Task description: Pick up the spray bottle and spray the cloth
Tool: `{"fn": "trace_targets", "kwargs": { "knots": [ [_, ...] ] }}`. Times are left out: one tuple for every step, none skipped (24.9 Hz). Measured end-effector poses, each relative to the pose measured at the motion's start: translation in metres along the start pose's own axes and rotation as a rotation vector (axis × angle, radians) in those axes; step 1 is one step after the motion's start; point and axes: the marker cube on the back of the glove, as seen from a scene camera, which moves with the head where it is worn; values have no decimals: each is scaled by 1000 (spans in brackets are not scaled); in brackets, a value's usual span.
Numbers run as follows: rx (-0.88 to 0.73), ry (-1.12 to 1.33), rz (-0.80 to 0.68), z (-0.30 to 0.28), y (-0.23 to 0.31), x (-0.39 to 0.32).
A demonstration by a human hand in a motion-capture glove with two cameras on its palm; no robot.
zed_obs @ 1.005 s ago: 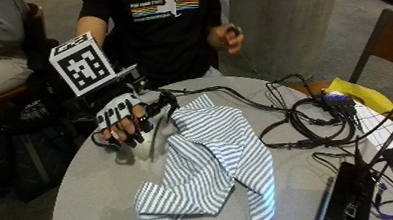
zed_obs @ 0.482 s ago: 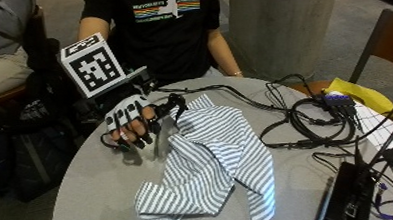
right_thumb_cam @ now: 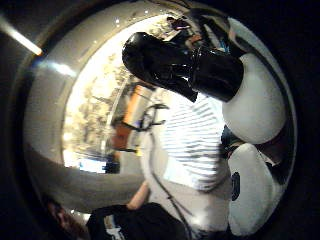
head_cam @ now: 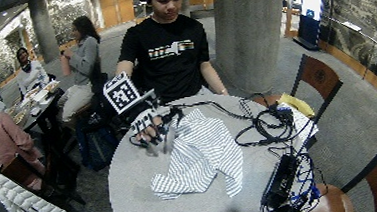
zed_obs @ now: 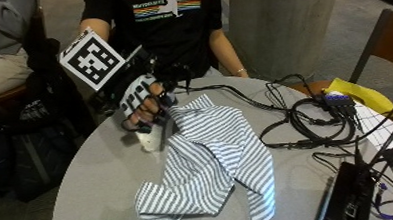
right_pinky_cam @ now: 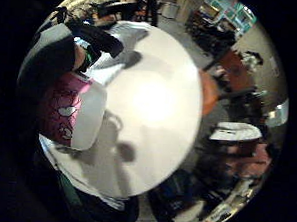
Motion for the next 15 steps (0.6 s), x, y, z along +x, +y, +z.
{"fn": "trace_targets", "kwargs": {
  "knots": [
    [13,-132,-10,4,2,-13],
    [23,-274,-22,9,3,-28],
    [27,-412,-34,15,5,-43],
    [21,-535,-44,23,7,-59],
    [5,-633,-54,32,10,-75],
    [-19,-706,-68,43,14,-90],
    [-48,-755,-88,55,19,-105],
    [-80,-784,-114,69,25,-118],
    [-111,-797,-140,83,31,-131],
    [-140,-798,-162,98,36,-143],
    [-165,-790,-179,112,41,-153],
    [-187,-779,-192,126,45,-161],
    [-208,-766,-200,140,48,-168],
    [-228,-755,-205,153,50,-173],
    [-247,-745,-206,165,53,-177]
  ]
}}
